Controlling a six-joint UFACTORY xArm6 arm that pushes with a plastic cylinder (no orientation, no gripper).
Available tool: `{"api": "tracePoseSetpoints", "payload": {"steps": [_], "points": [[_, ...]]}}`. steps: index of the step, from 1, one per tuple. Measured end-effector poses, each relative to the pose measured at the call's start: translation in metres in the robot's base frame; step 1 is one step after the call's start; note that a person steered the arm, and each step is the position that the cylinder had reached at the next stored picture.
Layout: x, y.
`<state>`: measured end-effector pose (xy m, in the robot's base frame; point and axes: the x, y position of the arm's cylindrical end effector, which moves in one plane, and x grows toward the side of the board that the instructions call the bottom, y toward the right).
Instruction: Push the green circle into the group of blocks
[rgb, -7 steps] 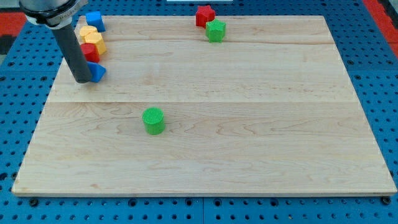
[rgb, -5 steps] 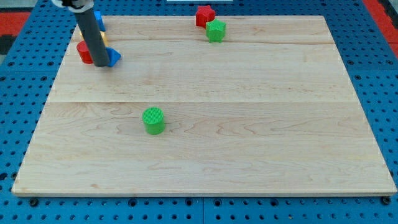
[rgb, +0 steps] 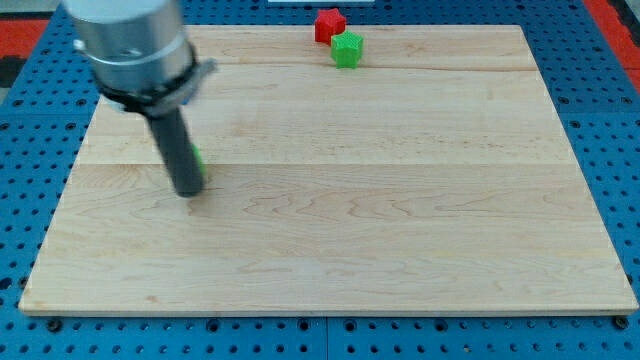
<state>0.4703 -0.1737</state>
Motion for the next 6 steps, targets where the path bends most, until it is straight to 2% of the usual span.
{"api": "tracePoseSetpoints", "payload": {"steps": [1,2,3,4,5,6], "points": [[-0.004,-0.041],[0.023,-0.008],[0.008,0.018],[-0.026,0.006],[-0.049,-0.042],[-0.048,-0.044]]}}
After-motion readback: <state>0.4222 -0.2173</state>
